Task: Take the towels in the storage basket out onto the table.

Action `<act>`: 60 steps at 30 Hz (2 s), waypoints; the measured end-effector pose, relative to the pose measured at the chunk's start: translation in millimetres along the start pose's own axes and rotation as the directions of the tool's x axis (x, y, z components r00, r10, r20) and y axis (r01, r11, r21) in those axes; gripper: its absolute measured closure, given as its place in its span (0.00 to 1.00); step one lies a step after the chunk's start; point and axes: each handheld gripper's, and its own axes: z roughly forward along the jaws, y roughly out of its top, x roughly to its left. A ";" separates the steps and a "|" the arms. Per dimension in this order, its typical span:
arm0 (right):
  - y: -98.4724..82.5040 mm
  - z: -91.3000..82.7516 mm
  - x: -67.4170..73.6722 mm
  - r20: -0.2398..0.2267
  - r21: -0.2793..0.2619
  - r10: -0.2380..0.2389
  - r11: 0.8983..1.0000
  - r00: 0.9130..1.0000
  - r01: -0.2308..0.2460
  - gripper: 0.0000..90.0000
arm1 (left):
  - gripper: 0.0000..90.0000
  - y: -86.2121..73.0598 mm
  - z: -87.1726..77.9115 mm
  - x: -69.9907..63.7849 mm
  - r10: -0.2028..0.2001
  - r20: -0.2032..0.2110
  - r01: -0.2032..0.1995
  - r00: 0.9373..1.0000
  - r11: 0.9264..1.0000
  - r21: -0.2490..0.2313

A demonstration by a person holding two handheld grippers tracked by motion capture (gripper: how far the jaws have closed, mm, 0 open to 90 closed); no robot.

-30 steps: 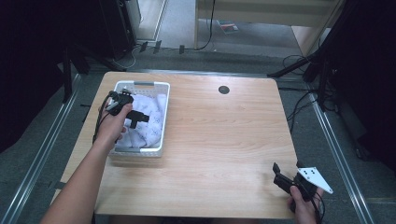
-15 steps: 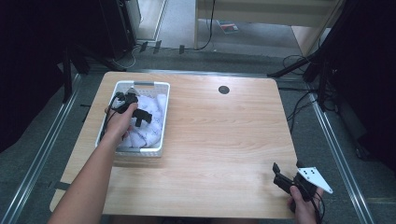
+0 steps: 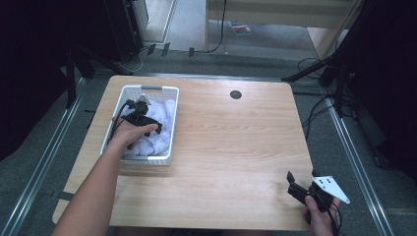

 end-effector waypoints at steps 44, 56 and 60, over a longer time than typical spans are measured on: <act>-0.2 -0.7 -2.5 0.004 -0.006 0.028 1.000 1.000 -0.028 0.15 | 0.77 4.8 -82.5 -4.8 0.045 0.086 -0.040 0.995 0.997 -0.065; -0.1 -0.5 -3.5 0.006 -0.007 0.037 0.999 0.999 -0.037 0.15 | 0.77 19.2 -154.0 -21.1 0.071 0.051 -0.062 0.996 0.986 -0.152; -0.2 -0.6 -3.6 0.008 -0.007 0.036 0.999 0.999 -0.036 0.15 | 0.77 23.3 -168.0 -34.9 0.092 0.081 -0.076 0.992 0.980 -0.185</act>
